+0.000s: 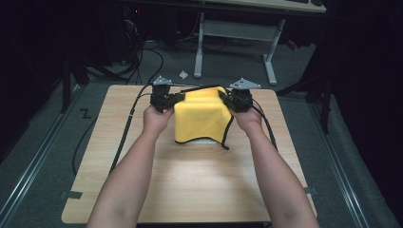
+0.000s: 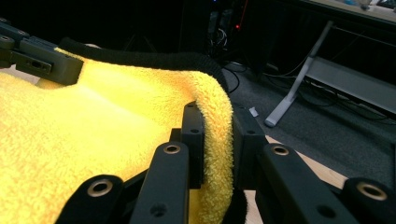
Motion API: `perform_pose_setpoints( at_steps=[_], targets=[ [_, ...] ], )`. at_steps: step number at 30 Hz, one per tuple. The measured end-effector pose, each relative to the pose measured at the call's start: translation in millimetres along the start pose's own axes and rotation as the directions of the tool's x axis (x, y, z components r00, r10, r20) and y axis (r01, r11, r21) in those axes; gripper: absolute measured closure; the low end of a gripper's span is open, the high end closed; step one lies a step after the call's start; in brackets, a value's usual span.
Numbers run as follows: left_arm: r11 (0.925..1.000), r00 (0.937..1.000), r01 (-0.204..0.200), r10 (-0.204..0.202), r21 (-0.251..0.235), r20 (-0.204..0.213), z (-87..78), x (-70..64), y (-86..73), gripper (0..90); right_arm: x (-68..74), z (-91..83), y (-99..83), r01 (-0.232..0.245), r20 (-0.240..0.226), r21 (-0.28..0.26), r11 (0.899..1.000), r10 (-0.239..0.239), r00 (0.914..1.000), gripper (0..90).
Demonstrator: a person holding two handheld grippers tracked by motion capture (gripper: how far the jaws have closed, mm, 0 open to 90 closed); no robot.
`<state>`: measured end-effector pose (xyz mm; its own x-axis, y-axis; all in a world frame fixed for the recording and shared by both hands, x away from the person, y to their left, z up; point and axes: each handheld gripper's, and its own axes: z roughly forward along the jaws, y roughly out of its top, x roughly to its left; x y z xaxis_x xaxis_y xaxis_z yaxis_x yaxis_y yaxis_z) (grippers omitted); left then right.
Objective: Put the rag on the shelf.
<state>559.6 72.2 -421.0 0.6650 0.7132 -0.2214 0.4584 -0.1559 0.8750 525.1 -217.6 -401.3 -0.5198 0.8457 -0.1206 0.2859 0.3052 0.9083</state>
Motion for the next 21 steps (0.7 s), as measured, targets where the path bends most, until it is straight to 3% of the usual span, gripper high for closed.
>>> perform_pose_setpoints(
  at_steps=[5, 12, 16, 18, 21],
  targets=[
    [1.0000, 1.0000, 0.004, -0.004, 0.009, 0.006, 0.0, 0.1, -5.8, 84.6, -2.2, 2.7, -4.2, -0.043, -0.017, 0.008, 0.999, 0.043, 0.9989, 76.8],
    [0.9987, 0.9995, 0.011, -0.013, 0.049, 0.030, 4.3, 0.2, -17.7, 84.1, -2.7, 6.5, -12.6, -0.063, -0.022, 0.026, 0.998, 0.064, 0.9977, 76.0],
    [0.9975, 0.9990, 0.019, -0.022, 0.068, 0.039, 4.8, 1.5, -20.7, 82.4, -5.8, 7.2, -15.3, -0.099, -0.020, 0.045, 0.994, 0.100, 0.9948, 66.9],
    [0.9975, 0.9996, 0.011, -0.013, 0.070, 0.024, 3.8, 1.4, -21.9, 79.1, -8.6, 6.8, -15.9, -0.115, 0.009, 0.050, 0.992, 0.115, 0.9934, 59.6],
    [0.9974, 0.9991, 0.037, -0.038, 0.062, 0.018, 0.7, 5.9, -25.4, 74.8, -13.9, 4.6, -18.0, -0.135, 0.047, 0.056, 0.989, 0.132, 0.9901, 51.9]
  ],
)
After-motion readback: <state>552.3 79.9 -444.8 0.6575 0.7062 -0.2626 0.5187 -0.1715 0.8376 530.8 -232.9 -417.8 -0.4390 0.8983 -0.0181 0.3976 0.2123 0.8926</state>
